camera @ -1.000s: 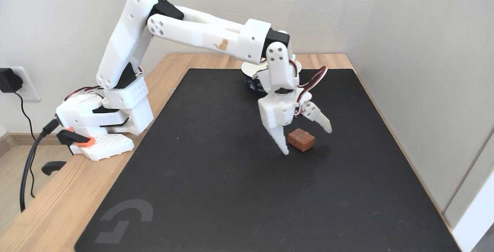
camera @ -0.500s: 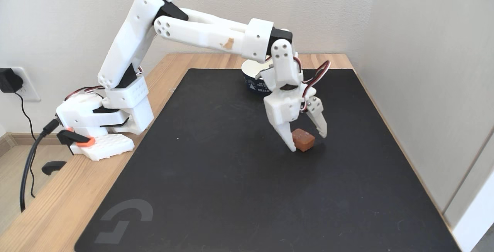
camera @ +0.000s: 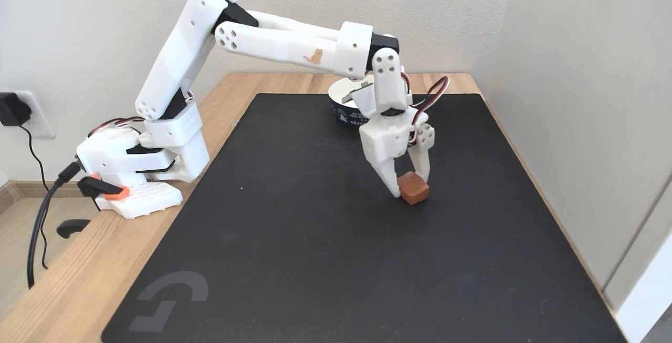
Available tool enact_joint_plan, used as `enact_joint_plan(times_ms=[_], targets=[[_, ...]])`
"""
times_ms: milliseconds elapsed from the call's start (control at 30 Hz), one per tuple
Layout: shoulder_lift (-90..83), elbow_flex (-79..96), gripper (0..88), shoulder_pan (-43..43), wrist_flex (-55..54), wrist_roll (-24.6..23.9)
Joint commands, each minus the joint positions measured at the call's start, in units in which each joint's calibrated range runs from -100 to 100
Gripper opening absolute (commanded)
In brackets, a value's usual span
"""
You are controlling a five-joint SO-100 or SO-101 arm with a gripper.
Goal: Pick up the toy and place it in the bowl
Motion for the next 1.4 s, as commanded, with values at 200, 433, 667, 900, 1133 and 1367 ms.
enact_joint_plan(times_ms=[200,433,667,900,1133,1367], targets=[[0.4,-0.4,2.2,-1.7,1.3,-0.1],[-16.5,-7.9,2.1,-11.7,-2.3,-5.8],[-28.3,3.4,2.1,-24.7,-12.7,-14.9],[-30.0,24.7,2.2,-37.5,-28.3,-22.7],[-30.1,29.4,9.4,-39.4,-28.5,-28.1],[-36.7,30.2,19.7,-34.7,-26.8,-28.2]])
